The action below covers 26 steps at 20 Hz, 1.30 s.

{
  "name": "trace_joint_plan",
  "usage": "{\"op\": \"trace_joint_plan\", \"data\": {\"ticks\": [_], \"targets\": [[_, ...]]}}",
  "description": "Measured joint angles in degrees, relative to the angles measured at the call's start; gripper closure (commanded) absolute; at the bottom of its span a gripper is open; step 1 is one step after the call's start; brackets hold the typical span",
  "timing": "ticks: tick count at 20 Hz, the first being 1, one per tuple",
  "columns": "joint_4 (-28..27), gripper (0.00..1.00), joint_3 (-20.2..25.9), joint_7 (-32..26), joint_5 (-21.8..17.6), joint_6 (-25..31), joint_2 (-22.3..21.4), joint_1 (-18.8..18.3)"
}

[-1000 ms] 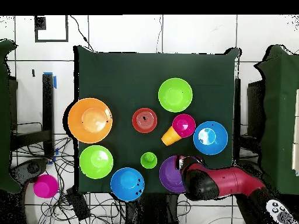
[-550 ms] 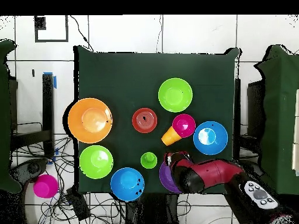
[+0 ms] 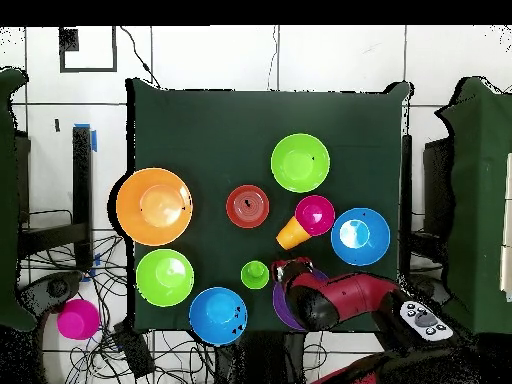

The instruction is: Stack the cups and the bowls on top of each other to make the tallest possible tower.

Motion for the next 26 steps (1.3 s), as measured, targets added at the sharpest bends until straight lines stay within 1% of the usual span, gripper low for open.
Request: {"op": "trace_joint_plan", "data": {"ticks": [7, 9, 11, 12, 16, 19, 26], "targets": [[0.02, 0.0, -0.26, 0.0, -0.01, 0.05, -1.15, -0.75], [0.21, 0.0, -0.23, 0.0, 0.05, 0.81, -2.55, -1.39], [0.6, 0.0, -0.13, 0.0, 0.38, 2.15, -3.89, -2.12], [1.13, 0.0, 0.02, 0.0, 1.0, 3.98, -5.39, -3.04], [1.83, 0.0, 0.4, 0.0, 2.42, 9.09, -8.18, -4.82], [1.84, 0.0, 0.77, 0.0, 2.52, 11.94, -9.06, -5.41], [1.85, 0.0, 1.81, 0.0, 2.52, 12.72, -9.02, -5.47]]}}
